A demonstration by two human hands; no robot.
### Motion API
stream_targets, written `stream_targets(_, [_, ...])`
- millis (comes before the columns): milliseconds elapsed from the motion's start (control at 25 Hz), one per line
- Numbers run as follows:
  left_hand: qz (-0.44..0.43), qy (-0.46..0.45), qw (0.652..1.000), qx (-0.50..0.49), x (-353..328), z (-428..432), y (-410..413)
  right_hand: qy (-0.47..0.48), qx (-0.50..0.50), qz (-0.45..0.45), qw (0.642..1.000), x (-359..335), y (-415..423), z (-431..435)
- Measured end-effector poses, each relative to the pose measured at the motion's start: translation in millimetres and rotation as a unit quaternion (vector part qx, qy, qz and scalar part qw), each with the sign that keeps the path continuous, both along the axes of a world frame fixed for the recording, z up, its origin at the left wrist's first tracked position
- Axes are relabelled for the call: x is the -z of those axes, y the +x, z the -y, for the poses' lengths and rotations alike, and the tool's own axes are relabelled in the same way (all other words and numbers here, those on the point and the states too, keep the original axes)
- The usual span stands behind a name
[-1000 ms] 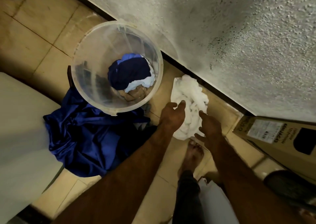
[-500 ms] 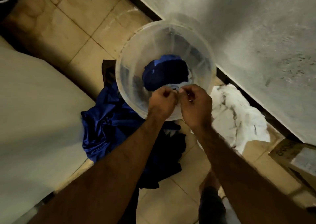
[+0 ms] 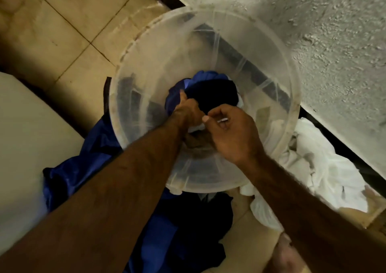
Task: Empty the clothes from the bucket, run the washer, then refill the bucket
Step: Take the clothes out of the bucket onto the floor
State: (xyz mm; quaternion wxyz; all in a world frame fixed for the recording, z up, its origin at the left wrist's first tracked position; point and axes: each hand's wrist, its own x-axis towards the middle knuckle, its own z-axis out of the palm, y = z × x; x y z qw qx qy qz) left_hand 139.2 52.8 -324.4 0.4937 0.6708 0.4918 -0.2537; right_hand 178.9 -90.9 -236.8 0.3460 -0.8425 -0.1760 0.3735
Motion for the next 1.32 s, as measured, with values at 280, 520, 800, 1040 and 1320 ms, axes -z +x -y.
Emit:
stream_targets(280, [-0.001, 0.173, 0.984, 0.032, -24.4, 6.5, -10.4, -0.006, 0.026, -0.042, 0.999, -9.0, -1.6, -4.3])
stream_targets(520, [0.121, 0.125, 0.961, -0.215, -99.7, 39.5, -26.8, -0.03, 0.204, -0.174, 0.963, -40.4, -15.1, -16.3])
stream_targets(800, [0.219, 0.007, 0.922, -0.32, -175.3, 91.6, -53.2, 0.061, 0.446, -0.326, 0.831, -70.7, -18.6, -19.1])
stream_targets(1040, [0.092, 0.009, 0.903, -0.419, -190.3, 97.7, -83.6, 0.07, 0.397, -0.246, 0.882, -122.2, -35.6, 2.8])
stream_targets(1320, [0.017, -0.181, 0.883, -0.432, -194.5, 62.7, -77.3, 0.082, 0.375, -0.355, 0.852, -166.8, -51.5, 30.3])
